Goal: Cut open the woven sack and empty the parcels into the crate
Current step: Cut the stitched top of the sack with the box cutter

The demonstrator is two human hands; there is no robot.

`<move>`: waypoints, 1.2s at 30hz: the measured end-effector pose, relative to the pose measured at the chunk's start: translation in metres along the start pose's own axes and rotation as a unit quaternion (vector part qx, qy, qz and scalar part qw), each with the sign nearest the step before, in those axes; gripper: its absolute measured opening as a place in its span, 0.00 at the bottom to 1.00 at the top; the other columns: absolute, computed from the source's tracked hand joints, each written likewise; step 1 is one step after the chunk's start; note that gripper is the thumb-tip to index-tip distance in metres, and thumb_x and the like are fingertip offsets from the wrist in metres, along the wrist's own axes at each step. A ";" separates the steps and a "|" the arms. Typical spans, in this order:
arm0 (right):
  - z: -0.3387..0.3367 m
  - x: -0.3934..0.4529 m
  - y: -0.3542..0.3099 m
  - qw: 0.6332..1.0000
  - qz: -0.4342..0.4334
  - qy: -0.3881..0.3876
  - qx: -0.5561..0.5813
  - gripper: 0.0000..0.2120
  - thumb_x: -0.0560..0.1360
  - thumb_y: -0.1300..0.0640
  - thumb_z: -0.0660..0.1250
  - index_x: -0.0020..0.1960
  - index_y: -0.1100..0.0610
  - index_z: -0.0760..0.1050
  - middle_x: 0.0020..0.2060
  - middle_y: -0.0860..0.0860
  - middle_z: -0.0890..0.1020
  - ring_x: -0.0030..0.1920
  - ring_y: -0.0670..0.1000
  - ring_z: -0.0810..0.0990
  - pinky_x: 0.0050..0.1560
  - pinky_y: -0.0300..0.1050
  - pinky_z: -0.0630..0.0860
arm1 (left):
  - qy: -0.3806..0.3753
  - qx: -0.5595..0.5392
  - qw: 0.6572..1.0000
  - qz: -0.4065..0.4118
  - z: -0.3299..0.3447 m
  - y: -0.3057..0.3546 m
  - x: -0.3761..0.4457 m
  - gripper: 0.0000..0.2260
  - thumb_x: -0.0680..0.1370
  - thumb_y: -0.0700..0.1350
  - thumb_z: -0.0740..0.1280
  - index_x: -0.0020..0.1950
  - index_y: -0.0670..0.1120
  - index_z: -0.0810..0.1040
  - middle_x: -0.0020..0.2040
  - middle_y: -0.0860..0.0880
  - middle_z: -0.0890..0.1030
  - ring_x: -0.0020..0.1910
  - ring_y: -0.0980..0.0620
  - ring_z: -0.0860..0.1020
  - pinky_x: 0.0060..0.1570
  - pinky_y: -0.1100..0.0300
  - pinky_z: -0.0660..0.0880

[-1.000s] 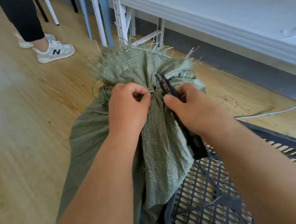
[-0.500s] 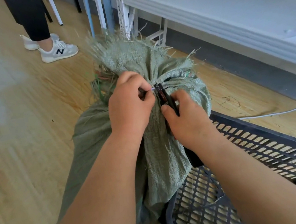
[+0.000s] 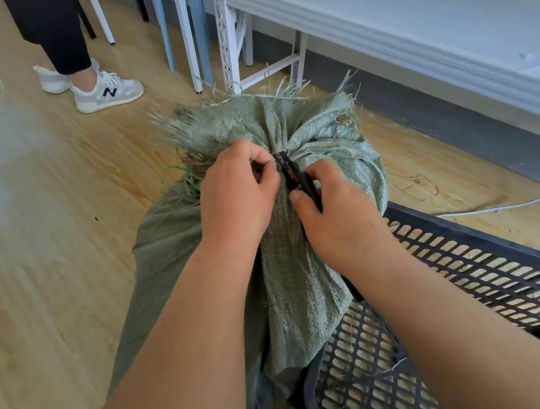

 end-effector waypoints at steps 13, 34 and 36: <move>0.001 0.000 -0.003 0.997 -0.003 -0.004 -0.081 0.07 0.81 0.51 0.56 0.57 0.51 0.62 0.32 0.47 0.72 0.36 0.57 0.76 0.36 0.50 0.75 | -0.004 -0.008 0.999 -0.031 -0.001 0.002 0.001 0.03 0.71 0.46 0.70 0.44 0.50 0.80 0.42 0.53 0.82 0.41 0.53 0.80 0.45 0.55 0.78; 0.003 0.003 -0.012 0.994 -0.015 -0.013 -0.109 0.07 0.81 0.52 0.55 0.59 0.51 0.64 0.38 0.50 0.76 0.38 0.57 0.77 0.38 0.51 0.78 | 0.017 0.027 0.999 -0.042 -0.001 0.004 0.001 0.02 0.73 0.45 0.69 0.45 0.48 0.79 0.50 0.50 0.78 0.42 0.50 0.79 0.43 0.59 0.73; 0.004 0.004 -0.013 0.994 -0.011 -0.012 -0.107 0.07 0.82 0.52 0.55 0.59 0.51 0.64 0.39 0.51 0.76 0.40 0.57 0.78 0.39 0.51 0.77 | 0.017 0.031 0.998 -0.042 0.001 0.005 0.001 0.02 0.73 0.45 0.69 0.45 0.48 0.79 0.50 0.50 0.78 0.43 0.49 0.79 0.45 0.57 0.74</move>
Point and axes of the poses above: each hand's wrist, its own x-axis towards the middle knuckle, its own z-axis out of the palm, y = z × x, the point moved 1 cm from there along x, towards the middle knuckle
